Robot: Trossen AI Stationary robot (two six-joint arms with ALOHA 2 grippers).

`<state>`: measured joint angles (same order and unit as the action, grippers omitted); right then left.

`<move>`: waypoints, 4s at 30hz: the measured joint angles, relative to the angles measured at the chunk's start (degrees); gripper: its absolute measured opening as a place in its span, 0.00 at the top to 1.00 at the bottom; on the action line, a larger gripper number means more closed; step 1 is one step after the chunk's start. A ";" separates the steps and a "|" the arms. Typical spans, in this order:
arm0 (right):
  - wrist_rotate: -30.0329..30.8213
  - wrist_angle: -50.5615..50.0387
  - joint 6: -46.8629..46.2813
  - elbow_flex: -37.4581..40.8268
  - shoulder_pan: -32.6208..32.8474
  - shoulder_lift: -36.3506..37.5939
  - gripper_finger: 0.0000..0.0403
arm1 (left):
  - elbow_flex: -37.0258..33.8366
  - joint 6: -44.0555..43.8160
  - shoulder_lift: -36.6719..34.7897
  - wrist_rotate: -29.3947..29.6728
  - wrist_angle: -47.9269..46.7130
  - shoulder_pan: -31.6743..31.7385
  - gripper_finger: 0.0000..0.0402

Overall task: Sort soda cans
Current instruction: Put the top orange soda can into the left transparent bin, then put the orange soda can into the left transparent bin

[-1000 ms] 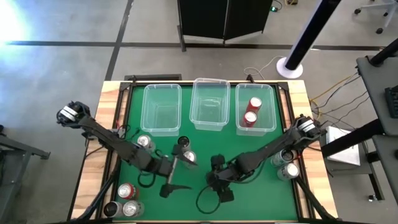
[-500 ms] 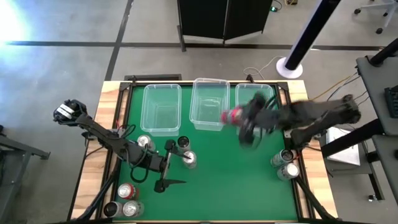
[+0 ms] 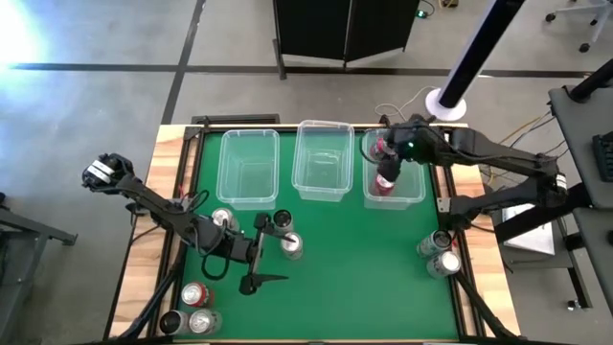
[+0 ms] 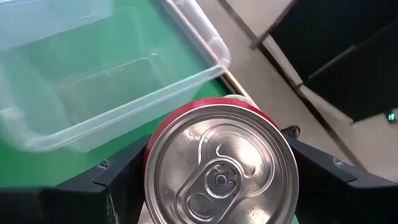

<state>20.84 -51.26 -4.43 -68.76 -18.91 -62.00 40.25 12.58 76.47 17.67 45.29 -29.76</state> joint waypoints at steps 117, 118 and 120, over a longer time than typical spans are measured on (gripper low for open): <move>-6.25 26.09 -15.57 -0.27 46.41 -14.85 0.25 | 23.91 -103.83 9.49 -26.36 -111.05 -26.47 0.06; -6.25 26.04 -15.70 -0.27 46.43 -14.75 0.25 | 23.16 -103.43 9.49 -26.36 -109.92 -26.47 0.06; -6.25 26.05 -16.00 -0.27 46.52 -14.65 0.26 | 21.71 -102.99 9.51 -26.37 -107.99 -26.47 0.06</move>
<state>14.59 -25.21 -20.43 -69.04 27.62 -76.65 61.96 -90.41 85.97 -8.70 -62.69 -56.23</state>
